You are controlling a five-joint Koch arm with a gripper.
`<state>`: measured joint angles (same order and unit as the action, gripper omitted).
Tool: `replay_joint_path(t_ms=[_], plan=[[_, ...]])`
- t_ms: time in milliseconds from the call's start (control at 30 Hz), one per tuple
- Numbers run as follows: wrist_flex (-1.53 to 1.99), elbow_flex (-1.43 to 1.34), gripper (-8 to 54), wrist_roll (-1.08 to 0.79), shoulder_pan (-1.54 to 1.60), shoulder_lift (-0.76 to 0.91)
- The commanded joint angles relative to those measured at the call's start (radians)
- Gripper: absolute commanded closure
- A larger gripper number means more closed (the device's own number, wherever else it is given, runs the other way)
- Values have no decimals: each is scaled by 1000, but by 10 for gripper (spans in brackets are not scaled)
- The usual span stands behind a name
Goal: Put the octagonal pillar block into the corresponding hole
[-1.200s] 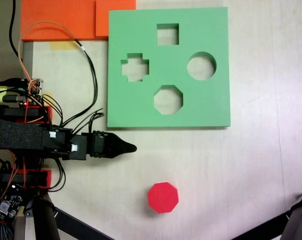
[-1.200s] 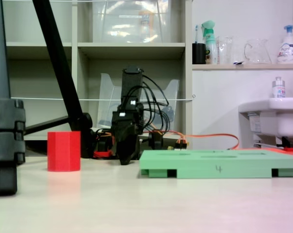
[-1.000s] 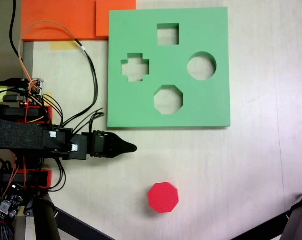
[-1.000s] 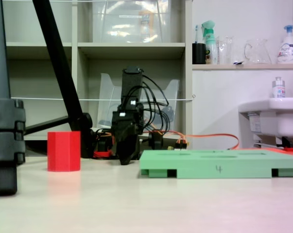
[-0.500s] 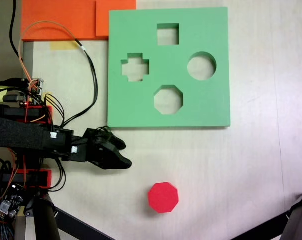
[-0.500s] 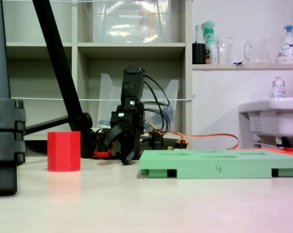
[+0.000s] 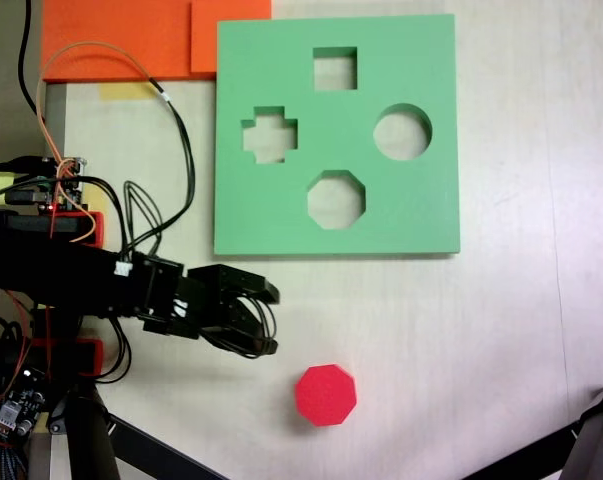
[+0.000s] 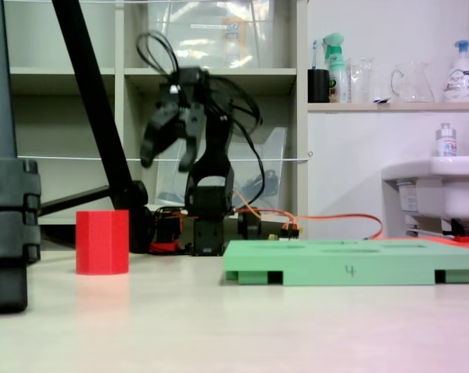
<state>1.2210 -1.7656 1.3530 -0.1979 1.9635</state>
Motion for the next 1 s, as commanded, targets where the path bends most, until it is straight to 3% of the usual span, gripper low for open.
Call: replay_joint_path(t_ms=[0, 67, 133, 300, 700, 967], plan=[[296, 241, 144, -41, -23, -169], [454, 437, 73, -75, -26, -295], [472, 471, 61, -74, -58, -344], [471, 503, -67, -87, -127, -417], [468, 678, -68, -193, -212, -689], [446, 687, -67, -195, -212, -746]])
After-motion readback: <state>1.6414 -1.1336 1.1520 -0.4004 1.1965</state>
